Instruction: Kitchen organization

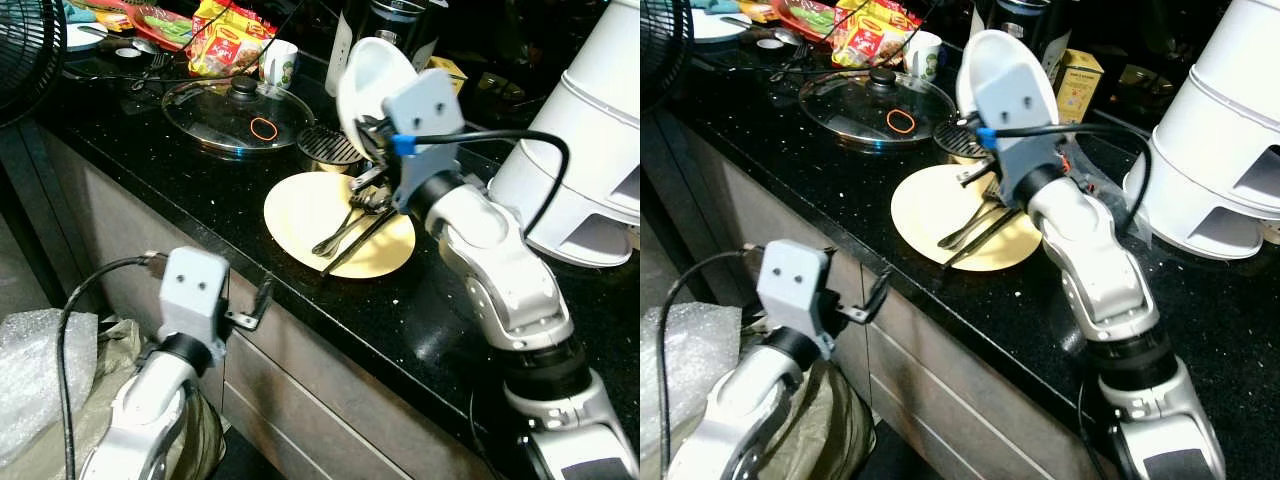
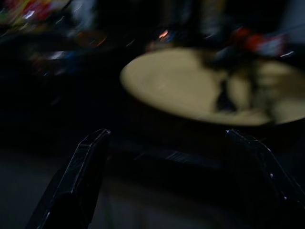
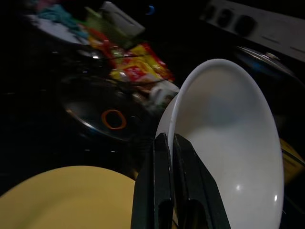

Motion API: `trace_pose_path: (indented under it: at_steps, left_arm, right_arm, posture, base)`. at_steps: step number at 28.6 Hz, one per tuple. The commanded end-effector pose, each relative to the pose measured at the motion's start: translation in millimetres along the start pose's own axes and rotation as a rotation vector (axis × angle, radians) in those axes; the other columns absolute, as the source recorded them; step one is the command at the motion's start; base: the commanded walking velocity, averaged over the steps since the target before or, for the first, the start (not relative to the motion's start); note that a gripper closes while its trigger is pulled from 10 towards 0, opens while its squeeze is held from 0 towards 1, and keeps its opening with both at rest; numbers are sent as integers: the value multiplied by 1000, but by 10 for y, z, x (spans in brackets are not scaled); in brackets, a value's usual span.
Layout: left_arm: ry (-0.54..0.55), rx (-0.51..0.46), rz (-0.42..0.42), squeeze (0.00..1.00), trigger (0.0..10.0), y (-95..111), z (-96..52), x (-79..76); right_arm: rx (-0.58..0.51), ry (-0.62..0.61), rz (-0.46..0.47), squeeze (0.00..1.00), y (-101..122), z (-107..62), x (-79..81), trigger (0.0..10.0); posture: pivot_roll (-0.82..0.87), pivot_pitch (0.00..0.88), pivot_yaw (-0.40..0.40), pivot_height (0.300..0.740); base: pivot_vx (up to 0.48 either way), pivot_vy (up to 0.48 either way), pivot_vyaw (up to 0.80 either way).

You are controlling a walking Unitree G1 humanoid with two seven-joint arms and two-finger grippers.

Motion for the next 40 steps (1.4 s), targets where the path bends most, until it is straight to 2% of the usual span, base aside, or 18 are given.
trace_pose_path:
  at_steps: [1,2,4,7,11,15,17,18,19,20,22,23,25,26,30,32,34,40]
  left_arm:
    - [-72,-18,-4,0,10000,65,13,-147]
    - [-72,-18,-4,0,10000,65,13,-147]
    - [-144,-52,-21,0,10000,169,11,-299]
    - [-170,-73,-21,0,10000,231,5,-357]
    - [-157,-103,8,0,10000,312,24,-326]
    - [-85,-144,41,0,10000,430,120,-152]
    - [-85,-144,41,0,10000,430,120,-152]
    - [-76,-154,51,0,10000,458,143,-121]
    - [-62,-168,67,0,10000,495,186,-66]
    - [-62,-168,67,0,10000,495,186,-66]
    - [6,-202,99,0,10000,603,323,152]
    - [19,-209,95,0,10000,626,347,190]
    - [26,-212,91,0,10000,638,358,207]
    - [29,-217,98,0,10000,656,377,220]
    - [41,-233,108,0,10000,714,446,276]
    - [43,-234,110,0,10000,715,457,291]
    - [46,-233,113,0,10000,713,474,315]
    - [45,-232,113,0,10000,710,483,321]
  right_arm:
    - [-22,-58,28,0,-8,-58,-107,0]
    - [-22,-58,28,0,-8,-58,-107,0]
    - [-21,-91,68,0,-62,-105,-155,0]
    - [-23,-111,99,0,-93,-133,-186,0]
    - [-13,-150,124,0,-151,-165,-236,0]
    - [21,-229,135,0,-261,-222,-367,0]
    - [21,-229,135,0,-261,-222,-367,0]
    - [33,-242,131,0,-287,-236,-394,2824]
    - [54,-266,117,0,-328,-264,-438,4941]
    - [54,-266,117,0,-328,-264,-438,4941]
    - [96,-326,77,0,-406,-354,-546,5098]
    - [100,-335,67,0,-416,-376,-561,7176]
    - [103,-340,62,0,-422,-388,-568,7176]
    - [103,-343,59,0,-427,-400,-571,10000]
    - [84,-307,36,0,-408,-448,-533,10000]
    - [70,-284,44,0,-392,-459,-508,10000]
    - [22,-191,75,0,-337,-491,-403,10000]
    - [-3,-112,96,0,-302,-538,-316,10000]
  posture:
    - [147,19,-170,740]
    - [147,19,-170,740]
    - [148,21,-169,740]
    - [148,21,-169,740]
    - [151,23,-169,740]
    - [151,23,-169,740]
    - [151,23,-169,740]
    - [151,23,-169,740]
    - [148,21,-170,740]
    - [148,21,-170,740]
    - [139,19,-167,740]
    - [138,19,-165,740]
    - [138,19,-165,740]
    - [136,18,-163,740]
    - [126,17,-161,740]
    - [125,16,-159,740]
    - [122,14,-158,740]
    - [121,14,-157,740]
  base:
    - [0,0,0]
    - [0,0,0]
    - [0,0,0]
    - [0,0,0]
    - [0,0,0]
    - [0,0,0]
    - [0,0,0]
    - [0,0,0]
    - [0,0,-800]
    - [0,0,-800]
    - [0,0,-800]
    - [0,0,-800]
    - [0,0,-800]
    - [0,0,-513]
    - [0,0,0]
    - [0,0,0]
    - [0,0,0]
    - [0,0,0]
Point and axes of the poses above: a point about 5 cm out from each wrist's last joint towards the gripper, its own z axis pointing out of the wrist towards the gripper, its own y axis along the axis of the wrist's last joint, x = y × z, the point moved 2 cm from there along z, pointing out of the wrist towards the gripper, and after that the axes turned 10 degrees about -z, right-handed, at the moved point
